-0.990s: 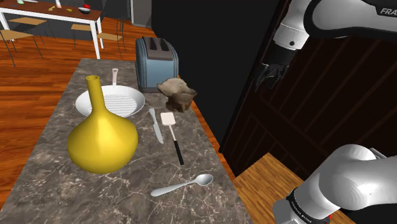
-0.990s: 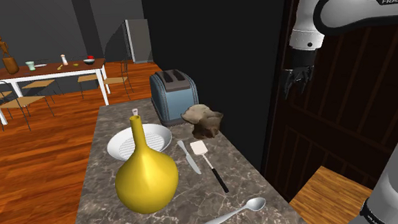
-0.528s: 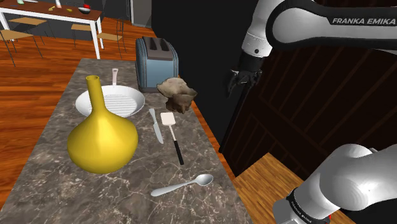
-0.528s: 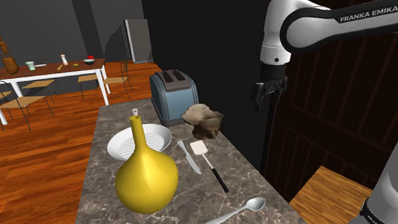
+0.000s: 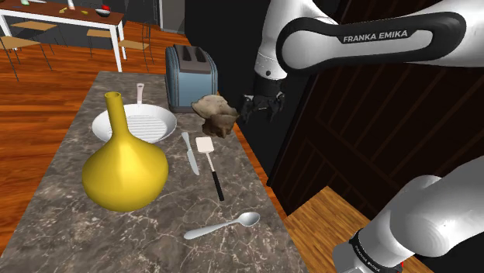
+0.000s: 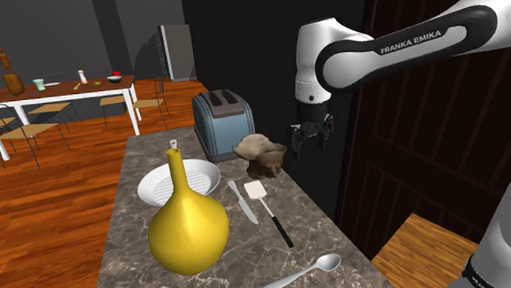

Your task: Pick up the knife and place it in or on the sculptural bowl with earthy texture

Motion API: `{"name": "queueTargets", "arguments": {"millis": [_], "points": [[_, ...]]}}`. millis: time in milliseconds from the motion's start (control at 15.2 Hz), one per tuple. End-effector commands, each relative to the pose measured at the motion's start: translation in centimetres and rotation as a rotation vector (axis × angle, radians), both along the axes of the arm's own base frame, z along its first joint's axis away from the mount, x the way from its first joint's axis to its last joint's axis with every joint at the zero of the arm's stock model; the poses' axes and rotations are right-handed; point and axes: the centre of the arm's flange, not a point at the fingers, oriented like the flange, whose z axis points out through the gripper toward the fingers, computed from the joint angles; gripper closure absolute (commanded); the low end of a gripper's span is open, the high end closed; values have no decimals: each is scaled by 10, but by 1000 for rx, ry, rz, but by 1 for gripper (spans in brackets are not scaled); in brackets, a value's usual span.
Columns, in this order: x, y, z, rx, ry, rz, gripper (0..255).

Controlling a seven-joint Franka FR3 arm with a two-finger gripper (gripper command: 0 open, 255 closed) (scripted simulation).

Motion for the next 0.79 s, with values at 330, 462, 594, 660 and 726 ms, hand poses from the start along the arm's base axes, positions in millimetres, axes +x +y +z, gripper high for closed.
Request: {"name": "queueTargets", "arguments": {"millis": [330,462,594,660,726], "points": [[54,69,-48,-14,17,-28,0],[70,88,-61,-18,22,-35,0],[85,106,-74,-22,27,-43,0],[93,115,-81,-25,29,-47,0],[101,124,-88,-27,32,-50,0]]}}
